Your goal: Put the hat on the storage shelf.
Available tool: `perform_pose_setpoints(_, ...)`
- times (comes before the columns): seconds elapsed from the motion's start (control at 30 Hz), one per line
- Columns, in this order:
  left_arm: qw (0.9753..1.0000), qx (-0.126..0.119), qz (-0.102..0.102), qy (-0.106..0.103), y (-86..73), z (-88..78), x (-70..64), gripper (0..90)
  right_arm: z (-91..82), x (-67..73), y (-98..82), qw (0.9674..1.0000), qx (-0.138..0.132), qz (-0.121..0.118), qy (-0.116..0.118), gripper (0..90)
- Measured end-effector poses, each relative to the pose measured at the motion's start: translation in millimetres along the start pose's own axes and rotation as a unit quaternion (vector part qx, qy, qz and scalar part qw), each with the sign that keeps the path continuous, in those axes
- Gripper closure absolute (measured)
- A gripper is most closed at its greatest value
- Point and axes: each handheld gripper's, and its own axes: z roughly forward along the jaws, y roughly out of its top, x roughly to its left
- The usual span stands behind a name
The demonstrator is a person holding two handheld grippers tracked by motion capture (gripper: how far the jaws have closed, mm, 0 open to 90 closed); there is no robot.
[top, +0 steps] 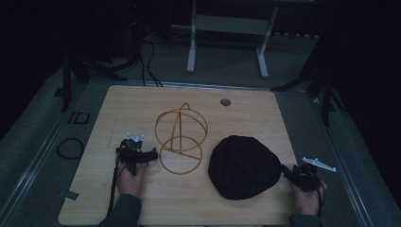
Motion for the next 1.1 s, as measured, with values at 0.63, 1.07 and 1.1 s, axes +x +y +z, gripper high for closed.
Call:
perform_pose_setpoints(0.63, 1.0, -0.001, -0.003, 0.002, 0.1, 0.3, -3.5, 1.2, -18.9, 32.1, 20.8, 0.996, 0.034, -0.082, -0.013, 53.7)
perform_pose_setpoints(1.07, 1.0, 0.0, -0.001, 0.001, 0.3, 0.3, -4.0, 1.2, -37.4, 48.4, 52.0, 0.9928, 0.019, -0.118, 0.003, 49.6)
perform_pose_setpoints(1.1, 1.0, 0.0, -0.001, 0.001, 0.3, 0.3, -4.1, 1.2, -36.9, 52.6, 55.7, 0.9919, 0.021, -0.125, 0.009, 47.9)
